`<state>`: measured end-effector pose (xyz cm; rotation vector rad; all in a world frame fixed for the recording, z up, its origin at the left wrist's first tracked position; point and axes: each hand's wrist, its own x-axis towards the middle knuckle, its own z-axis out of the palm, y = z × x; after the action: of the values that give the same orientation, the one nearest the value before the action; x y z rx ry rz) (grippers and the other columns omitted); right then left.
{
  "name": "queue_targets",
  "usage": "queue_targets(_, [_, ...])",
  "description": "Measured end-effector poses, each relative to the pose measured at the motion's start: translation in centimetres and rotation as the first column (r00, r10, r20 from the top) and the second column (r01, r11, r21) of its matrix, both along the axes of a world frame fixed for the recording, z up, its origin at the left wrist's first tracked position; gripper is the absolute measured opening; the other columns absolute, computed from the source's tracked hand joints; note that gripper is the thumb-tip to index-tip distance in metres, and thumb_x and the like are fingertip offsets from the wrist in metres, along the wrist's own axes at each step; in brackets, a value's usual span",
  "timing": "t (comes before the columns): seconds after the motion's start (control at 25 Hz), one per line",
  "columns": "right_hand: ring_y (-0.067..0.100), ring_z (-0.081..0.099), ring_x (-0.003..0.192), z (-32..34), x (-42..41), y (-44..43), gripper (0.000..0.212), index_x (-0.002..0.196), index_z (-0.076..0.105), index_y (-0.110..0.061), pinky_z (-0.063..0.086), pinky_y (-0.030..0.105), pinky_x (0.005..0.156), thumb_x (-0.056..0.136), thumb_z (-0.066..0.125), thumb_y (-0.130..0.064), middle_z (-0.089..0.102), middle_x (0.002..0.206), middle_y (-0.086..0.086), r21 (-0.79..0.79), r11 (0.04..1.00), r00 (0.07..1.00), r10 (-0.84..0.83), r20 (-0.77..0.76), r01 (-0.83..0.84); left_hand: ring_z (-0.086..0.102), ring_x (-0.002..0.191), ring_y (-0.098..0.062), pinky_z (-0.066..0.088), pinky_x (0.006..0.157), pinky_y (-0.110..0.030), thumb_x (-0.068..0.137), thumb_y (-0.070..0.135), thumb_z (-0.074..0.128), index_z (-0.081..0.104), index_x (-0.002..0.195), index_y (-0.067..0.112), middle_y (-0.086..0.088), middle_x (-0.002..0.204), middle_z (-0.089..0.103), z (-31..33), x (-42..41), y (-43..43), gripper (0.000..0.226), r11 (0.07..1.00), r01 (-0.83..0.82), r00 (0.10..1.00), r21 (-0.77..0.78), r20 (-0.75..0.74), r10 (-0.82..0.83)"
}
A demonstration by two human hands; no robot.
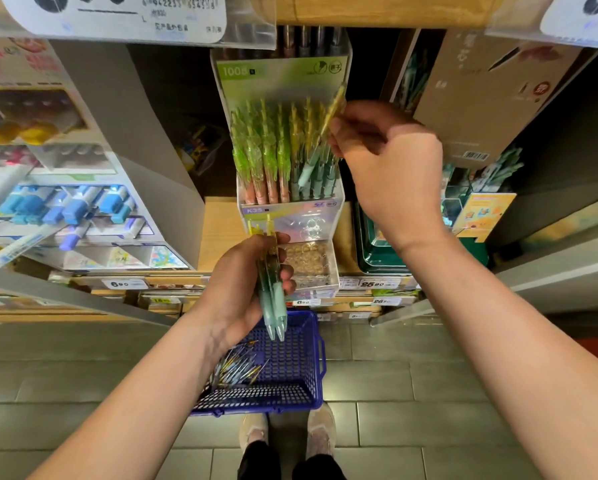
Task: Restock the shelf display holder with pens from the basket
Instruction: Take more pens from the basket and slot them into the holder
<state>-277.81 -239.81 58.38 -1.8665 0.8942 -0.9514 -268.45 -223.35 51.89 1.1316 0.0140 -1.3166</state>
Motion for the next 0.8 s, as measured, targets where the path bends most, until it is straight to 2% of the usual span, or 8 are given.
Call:
queue_targets(0.08, [-0.004, 0.07, 0.084, -0.1, 0.2, 0.5, 0.015, 0.106, 0.076, -0.024, 0.057, 0.022, 0.085, 0.093, 0.069, -0.022, 0.075, 0.092, -0.015, -0.075, 0.997, 0.998, 0.012, -0.059, -0.016, 0.055, 0.061, -0.018, 0.054, 0.054, -0.029, 0.103, 0.013, 0.051, 0.061, 0.118, -0.002, -0.007, 0.075, 0.055, 0.0, 0.2, 0.2, 0.023, 1.0, -0.003, 1.0, -0.009, 0.02, 0.003])
queue_targets(0.2, [-0.003, 0.069, 0.08, -0.7, 0.6, 1.0, 0.014, 0.102, 0.078, -0.022, 0.052, 0.01, 0.08, 0.093, 0.068, -0.027, 0.077, 0.091, -0.013, -0.218, 0.974, 0.985, 0.029, -0.171, -0.066, 0.063, 0.067, -0.017, 0.062, 0.067, -0.03, 0.099, 0.015, 0.058, 0.066, 0.118, -0.003, -0.009, 0.073, 0.061, -0.2, 0.3, 0.4, 0.027, 1.0, 0.006, 0.999, -0.024, 0.043, -0.004])
queue_targets(0.32, [0.005, 0.071, 0.082, -1.7, 1.1, 1.6, 0.016, 0.102, 0.079, -0.017, 0.055, 0.02, 0.081, 0.093, 0.07, -0.027, 0.078, 0.093, -0.005, -0.246, 0.963, 0.967, 0.045, -0.251, -0.108, 0.068, 0.071, -0.015, 0.062, 0.073, -0.027, 0.086, 0.017, 0.066, 0.07, 0.109, -0.002, -0.01, 0.077, 0.066, -0.2, 0.2, 0.4, 0.03, 0.997, -0.024, 0.998, -0.069, 0.054, 0.028])
queue_targets(0.48, [0.004, 0.072, 0.079, -2.1, 1.4, 1.5, 0.016, 0.101, 0.079, -0.018, 0.057, 0.022, 0.079, 0.093, 0.07, -0.028, 0.078, 0.088, -0.006, -0.18, 0.981, 0.968, 0.027, -0.248, -0.073, 0.072, 0.074, -0.015, 0.06, 0.073, -0.024, 0.081, 0.017, 0.069, 0.071, 0.103, -0.002, -0.009, 0.082, 0.072, 0.0, 0.0, 0.1, 0.03, 0.991, -0.084, 0.995, -0.105, 0.044, 0.089])
queue_targets(0.6, [0.001, 0.069, 0.073, -2.5, 0.8, 2.0, 0.016, 0.089, 0.077, -0.023, 0.056, 0.019, 0.074, 0.093, 0.07, -0.037, 0.074, 0.076, -0.012, -0.058, 0.992, 0.922, 0.081, -0.379, -0.111, 0.072, 0.075, -0.015, 0.06, 0.075, -0.024, 0.082, 0.018, 0.069, 0.071, 0.106, -0.003, -0.01, 0.084, 0.073, 0.3, -0.4, -0.1, 0.032, 0.989, -0.093, 0.993, -0.112, 0.057, 0.1])
queue_targets(0.68, [0.007, 0.066, 0.065, -2.8, -0.3, 2.8, 0.032, 0.076, 0.073, -0.023, 0.055, 0.023, 0.069, 0.093, 0.065, -0.048, 0.069, 0.064, -0.007, 0.11, 0.983, 0.882, 0.179, -0.436, -0.146, 0.072, 0.077, -0.016, 0.06, 0.077, -0.025, 0.082, 0.017, 0.069, 0.072, 0.106, -0.002, -0.011, 0.086, 0.075, 0.4, -0.6, -0.3, 0.031, 0.989, -0.083, 0.993, -0.12, 0.074, 0.092])
queue_targets(0.72, [0.008, 0.067, 0.065, -2.9, -0.7, 3.3, 0.033, 0.076, 0.072, -0.025, 0.056, 0.026, 0.07, 0.092, 0.064, -0.052, 0.07, 0.066, -0.007, 0.236, 0.958, 0.88, 0.25, -0.404, -0.163, 0.073, 0.078, -0.017, 0.06, 0.077, -0.025, 0.083, 0.016, 0.068, 0.073, 0.104, -0.001, -0.012, 0.087, 0.076, 0.4, -0.7, -0.4, 0.027, 0.989, -0.077, 0.993, -0.124, 0.084, 0.088])
queue_targets(0.8, [0.005, 0.07, 0.07, -2.9, -1.4, 3.9, 0.018, 0.083, 0.074, -0.031, 0.059, 0.028, 0.074, 0.089, 0.07, -0.048, 0.073, 0.074, -0.012, 0.431, 0.883, 0.908, 0.322, -0.267, -0.186, 0.073, 0.079, -0.017, 0.06, 0.076, -0.025, 0.084, 0.014, 0.068, 0.074, 0.101, 0.0, -0.013, 0.088, 0.076, 0.3, -0.9, -0.6, 0.023, 0.991, -0.067, 0.991, -0.12, 0.11, 0.081])
